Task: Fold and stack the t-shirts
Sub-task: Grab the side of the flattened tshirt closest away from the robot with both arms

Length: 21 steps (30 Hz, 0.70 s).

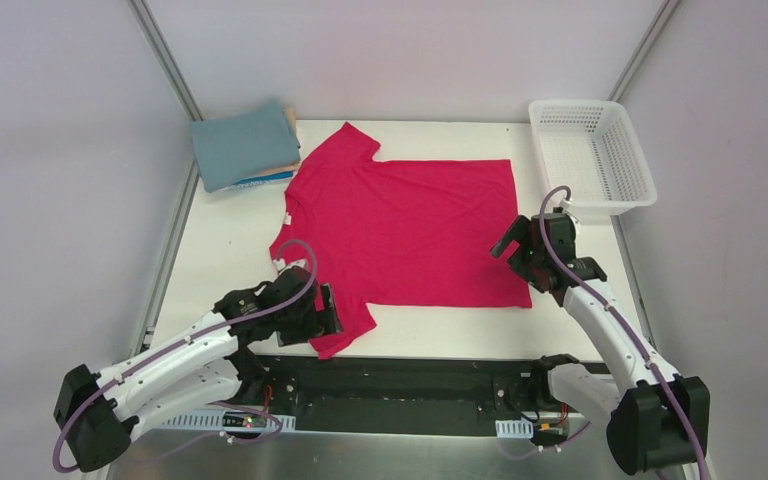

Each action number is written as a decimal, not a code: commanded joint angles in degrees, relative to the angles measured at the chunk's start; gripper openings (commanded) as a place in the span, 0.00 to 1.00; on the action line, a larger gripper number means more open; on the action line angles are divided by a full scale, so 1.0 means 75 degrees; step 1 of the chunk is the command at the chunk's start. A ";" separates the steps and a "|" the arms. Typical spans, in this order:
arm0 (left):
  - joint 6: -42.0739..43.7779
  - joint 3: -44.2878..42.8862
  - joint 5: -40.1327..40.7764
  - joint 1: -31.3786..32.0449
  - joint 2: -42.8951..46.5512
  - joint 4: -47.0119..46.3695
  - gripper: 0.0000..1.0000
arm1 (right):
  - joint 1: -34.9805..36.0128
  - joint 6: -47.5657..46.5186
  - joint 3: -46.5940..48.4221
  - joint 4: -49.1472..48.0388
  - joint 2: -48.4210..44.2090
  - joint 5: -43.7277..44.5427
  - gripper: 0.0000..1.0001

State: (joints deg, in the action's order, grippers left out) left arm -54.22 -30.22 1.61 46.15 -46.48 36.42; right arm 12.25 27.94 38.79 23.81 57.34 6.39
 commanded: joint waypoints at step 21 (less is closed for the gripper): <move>-0.1695 0.0991 -0.0844 0.0070 0.0116 0.0383 0.36 | -0.0079 0.0318 -0.0010 0.0085 0.0237 0.0810 1.00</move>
State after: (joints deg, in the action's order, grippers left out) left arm -65.12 -23.49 -4.21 46.17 -45.39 38.83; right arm 12.08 28.99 38.44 23.99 59.18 9.65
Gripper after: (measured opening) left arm 0.401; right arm 0.994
